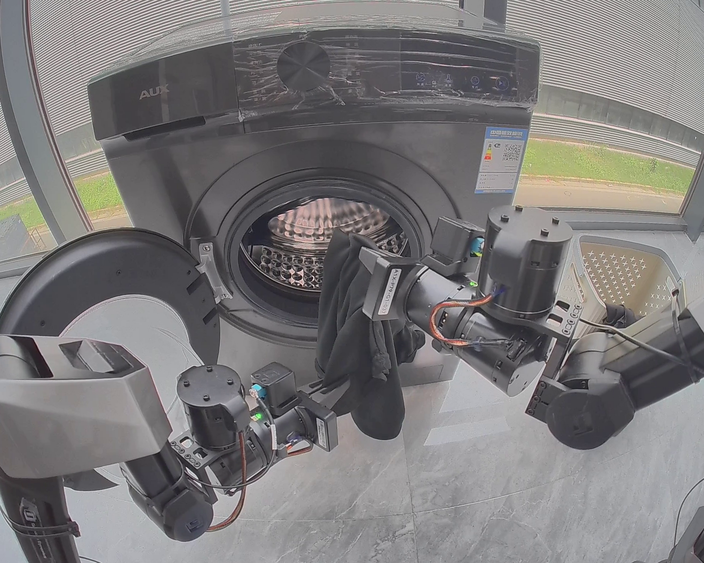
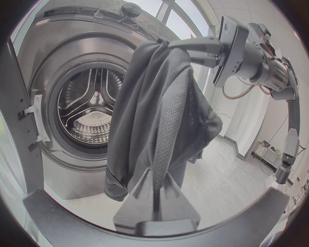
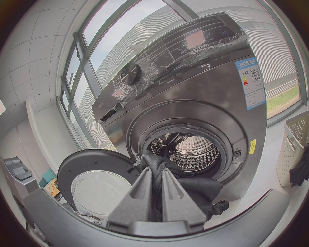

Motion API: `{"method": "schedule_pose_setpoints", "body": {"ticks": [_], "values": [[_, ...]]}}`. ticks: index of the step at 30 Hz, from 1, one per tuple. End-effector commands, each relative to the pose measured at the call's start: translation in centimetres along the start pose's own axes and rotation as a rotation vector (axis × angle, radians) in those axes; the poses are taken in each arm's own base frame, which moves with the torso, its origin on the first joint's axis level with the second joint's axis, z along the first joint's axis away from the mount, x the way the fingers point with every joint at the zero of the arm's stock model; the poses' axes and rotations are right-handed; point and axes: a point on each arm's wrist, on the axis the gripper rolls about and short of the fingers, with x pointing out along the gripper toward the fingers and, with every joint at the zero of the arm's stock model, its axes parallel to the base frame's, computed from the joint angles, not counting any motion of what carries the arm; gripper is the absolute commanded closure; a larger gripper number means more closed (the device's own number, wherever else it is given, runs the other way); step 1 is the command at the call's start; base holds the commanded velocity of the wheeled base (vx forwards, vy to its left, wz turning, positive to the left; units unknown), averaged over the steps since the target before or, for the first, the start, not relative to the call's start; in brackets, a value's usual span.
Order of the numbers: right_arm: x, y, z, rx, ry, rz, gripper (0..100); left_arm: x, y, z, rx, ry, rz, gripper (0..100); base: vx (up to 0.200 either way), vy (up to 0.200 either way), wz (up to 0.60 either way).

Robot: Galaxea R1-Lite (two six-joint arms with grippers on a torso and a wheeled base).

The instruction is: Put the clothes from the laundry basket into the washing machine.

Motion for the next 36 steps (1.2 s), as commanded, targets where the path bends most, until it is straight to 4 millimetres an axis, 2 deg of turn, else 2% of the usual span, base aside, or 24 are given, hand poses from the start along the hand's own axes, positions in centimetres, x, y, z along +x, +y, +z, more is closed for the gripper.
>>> {"method": "schedule_pose_setpoints", "body": {"ticks": [1,5,10,11,22,27,36], "values": [[0.1,-0.6,-0.1,-0.005,0.002,-0.015,100,-2.0,-0.4,1.7,0.004,-0.028,-0.008,100,0.000,0.000,0.00],[0.1,-1.4,-0.1,-0.016,0.010,-0.024,100,-4.3,-0.8,3.0,0.008,-0.046,-0.017,100,0.000,0.000,0.00],[0.0,-1.6,-0.2,-0.022,0.012,-0.029,100,-5.7,-1.1,3.8,0.008,-0.064,-0.021,100,0.000,0.000,0.00],[0.0,-1.6,-0.2,-0.020,0.012,-0.031,0,-5.7,-1.1,3.9,0.003,-0.066,-0.021,100,0.000,0.000,0.00],[-0.6,-4.9,-1.9,-0.076,0.091,-0.133,0,-4.6,-0.9,6.6,-0.019,-0.191,-0.020,100,0.000,0.000,0.00],[-1.8,-6.4,-3.4,-0.130,0.164,-0.161,0,-3.4,-0.8,8.1,-0.025,-0.263,-0.016,100,0.000,0.000,0.00],[-3.8,-8.1,-6.2,-0.198,0.309,-0.142,0,-3.2,-0.6,9.2,-0.038,-0.313,0.024,100,0.000,0.000,0.00]]}}
